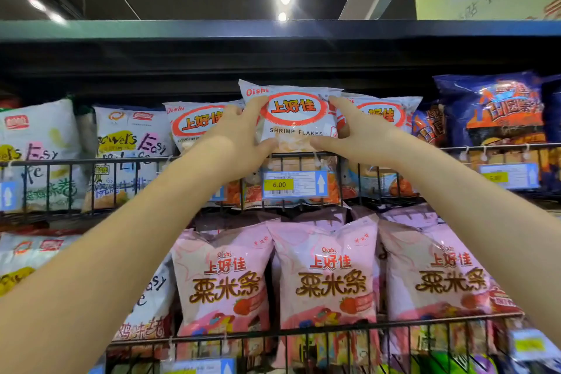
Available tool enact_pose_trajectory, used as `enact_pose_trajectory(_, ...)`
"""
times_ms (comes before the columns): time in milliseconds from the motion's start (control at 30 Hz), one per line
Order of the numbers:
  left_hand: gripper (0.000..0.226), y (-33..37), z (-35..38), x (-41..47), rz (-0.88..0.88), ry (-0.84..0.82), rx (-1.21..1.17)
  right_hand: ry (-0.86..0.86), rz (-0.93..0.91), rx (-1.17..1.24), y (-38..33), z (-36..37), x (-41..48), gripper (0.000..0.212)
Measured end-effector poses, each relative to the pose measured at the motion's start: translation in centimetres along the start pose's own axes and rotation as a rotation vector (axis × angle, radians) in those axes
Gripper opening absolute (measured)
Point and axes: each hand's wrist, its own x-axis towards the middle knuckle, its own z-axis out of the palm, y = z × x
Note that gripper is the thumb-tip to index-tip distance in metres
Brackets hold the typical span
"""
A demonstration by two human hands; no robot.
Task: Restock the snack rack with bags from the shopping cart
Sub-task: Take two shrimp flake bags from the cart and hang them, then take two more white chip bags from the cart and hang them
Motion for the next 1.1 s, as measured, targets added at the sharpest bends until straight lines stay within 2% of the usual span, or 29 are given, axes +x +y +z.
enact_pose_trajectory(67,0.070,1.1,0.2,-1.5,0.061,0.140,0.062,0.066,-0.021,-0.068,0.4,-0.7,-1.3,0.084)
enact_pose_trajectory(133,0.068,2.4,0.6,-3.1,0.133,0.184,0.073,0.128,-0.072,-0.155,0.9,-1.2,-3.1,0.087)
enact_pose_trajectory(267,0.066,4.8,2.9,-5.7,0.223,0.089,0.043,0.108,-0.090,-0.326,2.3,-1.9,-8.1,0.090)
enact_pose_trajectory(400,0.067,7.4,6.1,-8.1,0.312,-0.021,0.032,0.070,-0.019,-0.464,4.0,-2.7,-14.6,0.081)
enact_pose_trajectory(567,0.062,10.7,11.6,-12.0,0.476,-0.143,-0.191,0.018,0.203,-0.514,5.2,-2.8,-23.5,0.076)
enact_pose_trajectory(767,0.064,15.3,17.1,-18.3,0.640,-0.287,-0.347,-0.048,0.499,-0.586,5.0,-2.8,-34.7,0.076)
enact_pose_trajectory(900,0.063,19.8,18.4,-22.9,0.727,-0.407,-0.463,-0.107,0.716,-0.658,4.8,-4.2,-42.1,0.078)
enact_pose_trajectory(1100,0.063,28.7,17.5,-29.6,0.883,-0.511,-0.613,-0.064,0.890,-0.737,3.4,-9.0,-51.5,0.071)
